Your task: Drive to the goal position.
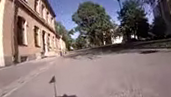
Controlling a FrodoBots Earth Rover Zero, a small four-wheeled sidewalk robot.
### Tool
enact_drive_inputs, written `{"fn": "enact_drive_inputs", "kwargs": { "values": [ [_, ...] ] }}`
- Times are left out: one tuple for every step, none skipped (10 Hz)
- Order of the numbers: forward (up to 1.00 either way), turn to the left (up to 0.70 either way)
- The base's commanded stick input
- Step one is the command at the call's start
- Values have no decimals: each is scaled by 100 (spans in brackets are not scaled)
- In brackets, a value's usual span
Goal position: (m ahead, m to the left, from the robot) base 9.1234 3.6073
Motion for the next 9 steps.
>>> {"fn": "enact_drive_inputs", "kwargs": {
  "values": [
    [85, 0],
    [85, 0],
    [85, 0],
    [85, 0],
    [85, 0],
    [85, 0],
    [85, 0],
    [85, 0],
    [85, 0]
  ]
}}
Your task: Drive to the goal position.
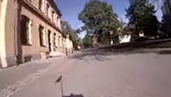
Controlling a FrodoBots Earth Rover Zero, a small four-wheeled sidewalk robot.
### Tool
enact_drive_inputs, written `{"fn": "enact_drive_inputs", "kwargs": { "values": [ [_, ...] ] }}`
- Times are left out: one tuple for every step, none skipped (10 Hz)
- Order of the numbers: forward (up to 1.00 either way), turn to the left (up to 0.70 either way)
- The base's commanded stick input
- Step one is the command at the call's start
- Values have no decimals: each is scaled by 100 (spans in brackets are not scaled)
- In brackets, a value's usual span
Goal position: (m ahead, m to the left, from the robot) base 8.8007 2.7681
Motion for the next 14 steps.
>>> {"fn": "enact_drive_inputs", "kwargs": {
  "values": [
    [85, 0],
    [85, 0],
    [85, 0],
    [85, 0],
    [85, 0],
    [85, 0],
    [85, 0],
    [85, 0],
    [85, 0],
    [85, 0],
    [85, 0],
    [85, 0],
    [85, 0],
    [85, 0]
  ]
}}
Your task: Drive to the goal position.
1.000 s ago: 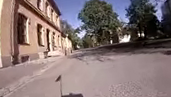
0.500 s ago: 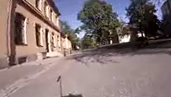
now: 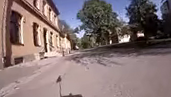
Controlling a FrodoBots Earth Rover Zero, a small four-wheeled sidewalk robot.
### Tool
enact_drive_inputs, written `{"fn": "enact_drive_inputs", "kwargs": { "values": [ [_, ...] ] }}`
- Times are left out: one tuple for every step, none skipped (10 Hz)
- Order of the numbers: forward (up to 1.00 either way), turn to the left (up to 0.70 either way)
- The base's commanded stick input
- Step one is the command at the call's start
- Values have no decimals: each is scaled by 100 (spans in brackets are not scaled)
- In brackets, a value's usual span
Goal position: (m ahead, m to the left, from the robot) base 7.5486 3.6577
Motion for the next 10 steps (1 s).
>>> {"fn": "enact_drive_inputs", "kwargs": {
  "values": [
    [85, 0],
    [85, 0],
    [85, 0],
    [85, 0],
    [85, 0],
    [85, 0],
    [85, 0],
    [85, 0],
    [85, 0],
    [85, 0]
  ]
}}
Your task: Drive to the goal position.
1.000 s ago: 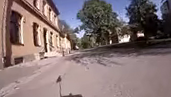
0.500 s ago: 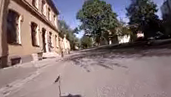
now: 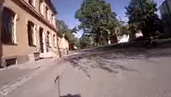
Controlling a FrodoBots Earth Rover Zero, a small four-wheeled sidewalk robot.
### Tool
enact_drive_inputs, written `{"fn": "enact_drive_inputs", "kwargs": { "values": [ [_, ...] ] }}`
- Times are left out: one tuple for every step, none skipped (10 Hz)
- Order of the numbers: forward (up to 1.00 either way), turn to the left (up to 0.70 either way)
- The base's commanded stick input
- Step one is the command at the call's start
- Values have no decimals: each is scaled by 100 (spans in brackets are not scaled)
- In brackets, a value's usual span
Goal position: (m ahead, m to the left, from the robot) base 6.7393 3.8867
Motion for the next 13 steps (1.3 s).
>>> {"fn": "enact_drive_inputs", "kwargs": {
  "values": [
    [85, 0],
    [85, 0],
    [85, 0],
    [85, 0],
    [85, 0],
    [85, 0],
    [85, 0],
    [85, 0],
    [85, 0],
    [85, 0],
    [85, 0],
    [85, 0],
    [85, 0]
  ]
}}
